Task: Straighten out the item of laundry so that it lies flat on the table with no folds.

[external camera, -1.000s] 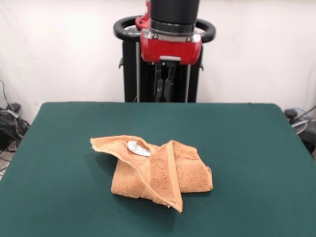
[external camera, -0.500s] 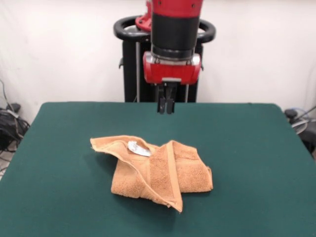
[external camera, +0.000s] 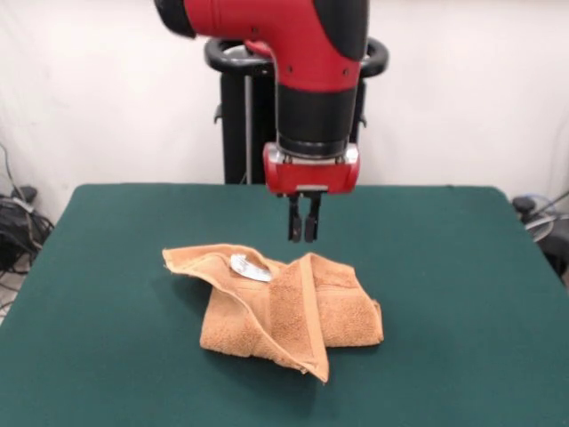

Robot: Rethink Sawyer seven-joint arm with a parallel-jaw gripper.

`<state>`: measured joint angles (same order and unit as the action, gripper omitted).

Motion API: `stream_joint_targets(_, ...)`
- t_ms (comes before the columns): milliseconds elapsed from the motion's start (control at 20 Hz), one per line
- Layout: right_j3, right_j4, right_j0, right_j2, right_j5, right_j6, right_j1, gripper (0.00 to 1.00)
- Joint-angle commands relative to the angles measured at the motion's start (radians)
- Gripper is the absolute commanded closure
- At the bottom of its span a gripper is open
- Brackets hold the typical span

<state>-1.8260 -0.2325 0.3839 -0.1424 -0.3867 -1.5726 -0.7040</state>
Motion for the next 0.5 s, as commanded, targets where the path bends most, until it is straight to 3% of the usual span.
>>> stream_joint_targets(50,0.072,-0.047,0.037,-0.055,0.048,-0.042,0.096,1.00)
stream_joint_targets(500,0.160,-0.069,0.079,-0.086,0.070,0.001,0.187,1.00)
